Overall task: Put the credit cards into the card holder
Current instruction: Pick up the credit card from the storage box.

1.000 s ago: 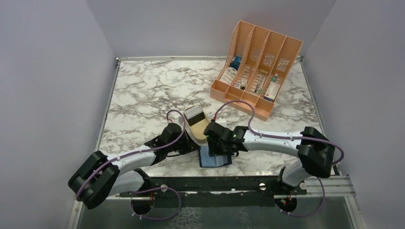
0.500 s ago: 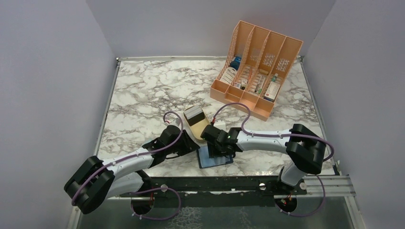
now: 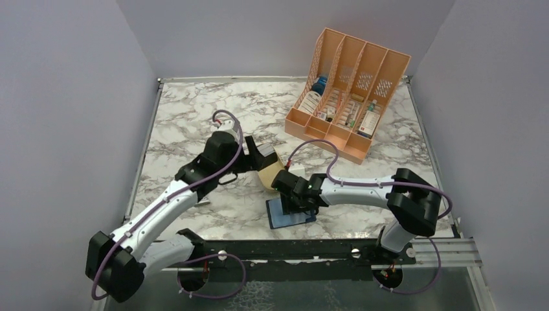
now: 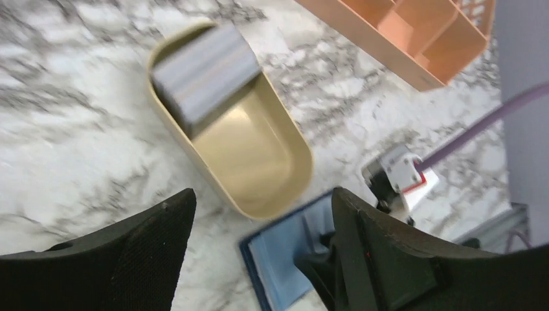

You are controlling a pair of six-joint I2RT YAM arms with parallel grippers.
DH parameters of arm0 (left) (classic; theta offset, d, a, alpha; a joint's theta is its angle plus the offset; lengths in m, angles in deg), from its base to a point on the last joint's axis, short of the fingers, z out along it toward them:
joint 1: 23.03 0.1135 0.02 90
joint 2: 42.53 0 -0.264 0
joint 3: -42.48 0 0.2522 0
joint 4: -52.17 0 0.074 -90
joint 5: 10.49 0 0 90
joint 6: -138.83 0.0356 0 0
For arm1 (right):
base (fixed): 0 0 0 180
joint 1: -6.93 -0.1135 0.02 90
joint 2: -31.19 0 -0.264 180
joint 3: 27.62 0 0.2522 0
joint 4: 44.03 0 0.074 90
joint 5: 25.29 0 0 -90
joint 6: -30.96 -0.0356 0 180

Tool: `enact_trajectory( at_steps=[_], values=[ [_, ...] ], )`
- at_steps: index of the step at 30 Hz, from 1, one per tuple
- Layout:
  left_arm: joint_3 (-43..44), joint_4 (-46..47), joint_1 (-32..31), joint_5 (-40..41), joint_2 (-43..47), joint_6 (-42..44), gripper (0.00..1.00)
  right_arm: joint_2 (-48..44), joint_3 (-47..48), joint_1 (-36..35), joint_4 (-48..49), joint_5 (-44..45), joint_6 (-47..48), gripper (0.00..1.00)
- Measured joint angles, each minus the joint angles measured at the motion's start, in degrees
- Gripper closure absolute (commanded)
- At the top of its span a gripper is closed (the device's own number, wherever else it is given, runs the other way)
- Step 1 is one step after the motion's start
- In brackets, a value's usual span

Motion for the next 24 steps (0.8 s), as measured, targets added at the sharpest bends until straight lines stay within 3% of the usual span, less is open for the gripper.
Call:
enact_trajectory(
  at_steps=[6,14,17,24],
  values=[
    [13.88,-5.25,6.58,0.00,-11.80,13.14,0.33,-2.21,-2.75,0.02,3.19,-0.26,1.55,0.51],
    [28.55,-9.90,6.71,-0.35,-26.84,27.30,0.40,-4.46,-5.57,0.02,6.49,-0.74,4.63,0.51],
    [31.19,-11.02,6.71,-0.90,-30.53,30.62,0.44,-4.46,-5.57,0.02,6.80,-0.92,5.66,0.51],
    [31.93,-13.22,5.35,-5.29,-34.47,41.11,0.43,-5.73,-6.49,0.02,8.17,-1.31,7.76,0.51]
  ],
)
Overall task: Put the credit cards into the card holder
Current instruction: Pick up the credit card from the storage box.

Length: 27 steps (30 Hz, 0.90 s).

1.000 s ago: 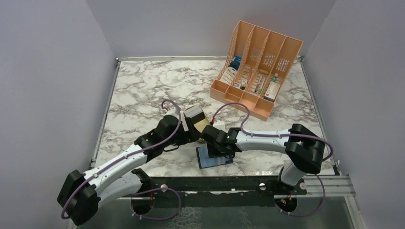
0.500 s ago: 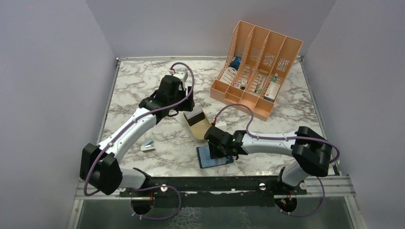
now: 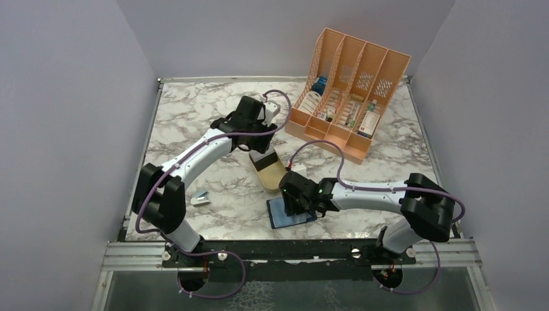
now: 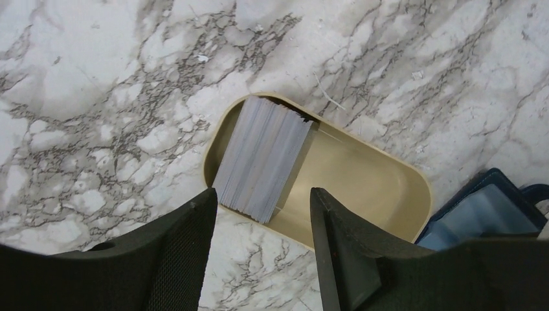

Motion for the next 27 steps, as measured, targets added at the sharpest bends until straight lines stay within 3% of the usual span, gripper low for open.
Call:
enact_trajectory(
  at_steps=[11,27],
  values=[
    [0.13,-0.07,-4.26,1.05,-7.61,6.21,0.43,-1.79,-2.19,0.00,1.55,-0.20,1.55,0.51],
    [-1.18,2.47,-6.29,8.52,-9.25,10.19,0.40,-3.08,-2.43,0.00,1.62,-0.20,2.67,0.51]
  ],
)
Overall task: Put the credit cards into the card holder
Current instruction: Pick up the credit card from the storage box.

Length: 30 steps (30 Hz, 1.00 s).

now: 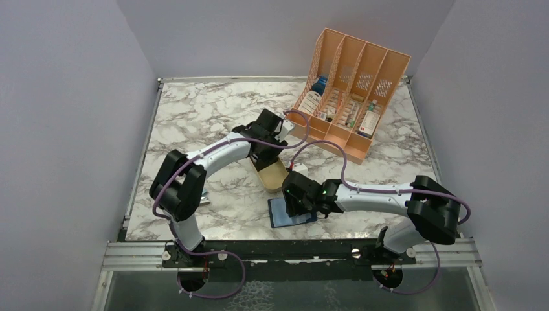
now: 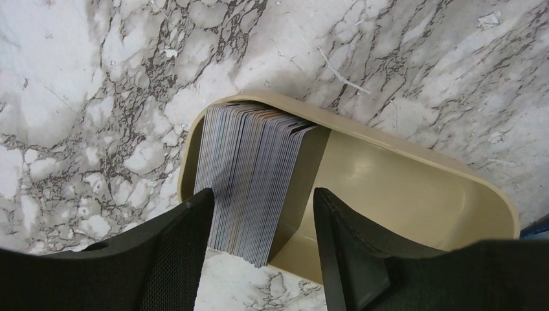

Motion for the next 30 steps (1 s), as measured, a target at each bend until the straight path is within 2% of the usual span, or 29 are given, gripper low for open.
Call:
enact_trajectory(
  at_steps=[5,13,23,30],
  values=[
    [0.00,0.63,-0.24,2.40,-1.49,0.33,0.46,0.00,0.00,0.00,-0.02,0.00,0.26,0.51],
    [0.02,0.68,-0.98,4.94,-1.64,1.03,0.64,-1.03,0.00,0.00,-0.22,0.00,0.66,0.51],
    [0.02,0.74,-1.16,5.14,-1.77,1.31,0.82,-2.03,-0.46,0.00,-0.31,0.00,0.70,0.51],
    [0.37,0.63,-1.60,5.92,-1.77,1.95,1.00,-2.73,-0.76,0.00,-0.46,-0.20,0.76,0.51]
  ],
)
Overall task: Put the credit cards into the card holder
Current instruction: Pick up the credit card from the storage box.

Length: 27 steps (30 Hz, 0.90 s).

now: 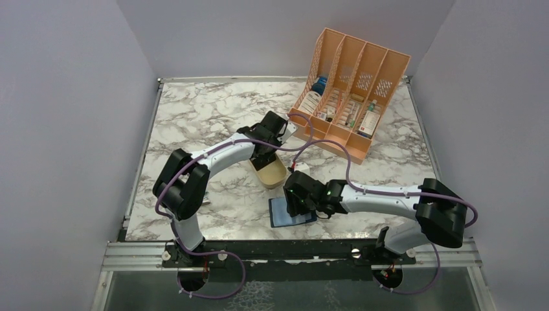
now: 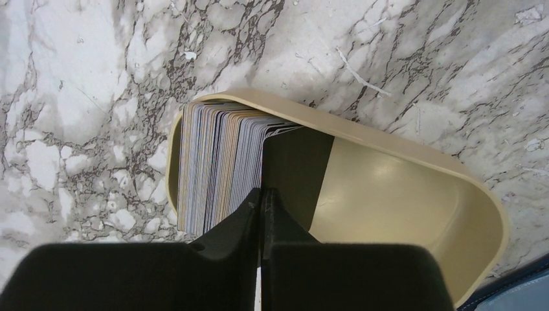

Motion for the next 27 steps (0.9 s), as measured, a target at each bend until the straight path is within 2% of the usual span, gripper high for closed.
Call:
enact_trajectory(
  at_steps=[15,23,27],
  values=[
    [8.41,-6.12,-1.16,1.25,-0.02,-1.27,1.00,-1.88,-0.76,0.00,0.04,-1.16,0.39,0.51],
    [10.71,-8.46,-1.16,1.09,0.22,-9.25,1.00,-5.99,-1.03,0.00,0.04,-1.33,0.42,0.52],
    [10.69,-9.25,-1.14,0.22,1.51,-15.41,1.00,-7.58,-1.14,0.00,-0.13,-1.16,0.42,0.60]
  ],
)
